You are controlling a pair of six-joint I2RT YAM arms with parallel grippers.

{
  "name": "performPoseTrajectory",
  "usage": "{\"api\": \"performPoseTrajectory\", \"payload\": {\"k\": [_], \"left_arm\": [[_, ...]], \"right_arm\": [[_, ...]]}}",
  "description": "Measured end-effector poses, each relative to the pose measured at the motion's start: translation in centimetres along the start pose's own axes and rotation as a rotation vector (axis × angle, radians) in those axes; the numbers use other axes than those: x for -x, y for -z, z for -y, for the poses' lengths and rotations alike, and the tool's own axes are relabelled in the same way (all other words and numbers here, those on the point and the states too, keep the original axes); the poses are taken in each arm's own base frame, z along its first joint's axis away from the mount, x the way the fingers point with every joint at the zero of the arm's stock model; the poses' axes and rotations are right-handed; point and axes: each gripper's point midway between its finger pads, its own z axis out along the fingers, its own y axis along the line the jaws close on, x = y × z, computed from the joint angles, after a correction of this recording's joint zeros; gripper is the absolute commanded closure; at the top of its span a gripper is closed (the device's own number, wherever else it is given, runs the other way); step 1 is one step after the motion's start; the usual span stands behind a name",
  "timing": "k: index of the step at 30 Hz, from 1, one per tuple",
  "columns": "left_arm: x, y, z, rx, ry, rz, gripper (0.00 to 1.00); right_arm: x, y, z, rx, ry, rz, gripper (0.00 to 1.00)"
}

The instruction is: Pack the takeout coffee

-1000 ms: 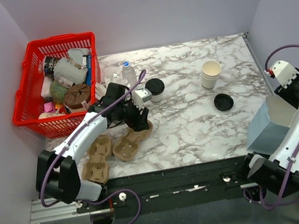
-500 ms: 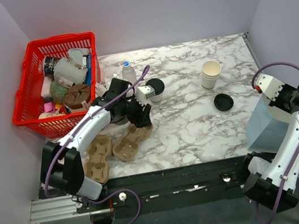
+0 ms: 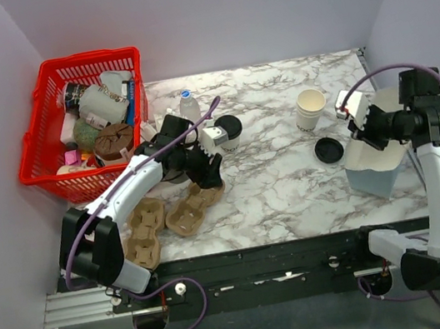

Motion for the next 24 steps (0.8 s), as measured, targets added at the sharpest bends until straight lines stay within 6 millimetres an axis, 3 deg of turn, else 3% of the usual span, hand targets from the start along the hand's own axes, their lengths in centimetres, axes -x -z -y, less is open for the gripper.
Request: {"api": "performPoseTrajectory", "payload": {"k": [7, 15, 20, 24], "left_arm": [[0.0, 0.1, 0.1, 0.002, 0.004, 0.001, 0.38], [-0.4, 0.7, 0.7, 0.005, 0.003, 0.004, 0.38], [-0.6, 1.2, 0.8, 0.015, -0.008, -0.005, 0.39], [-1.1, 1.4, 0.6, 0.026, -0.007, -0.018, 0.39]], "right_arm": [[4.1, -2.1, -1.6, 0.15, -0.069, 0.094, 1.0], [9.1, -0.4, -2.4, 0.177, -0.041, 0.207, 1.0], [10.4, -0.6, -4.0, 0.239, -0.075, 0.226, 1.0], [11.1, -1.9, -5.5, 0.328, -0.142, 0.203, 1.0]]}}
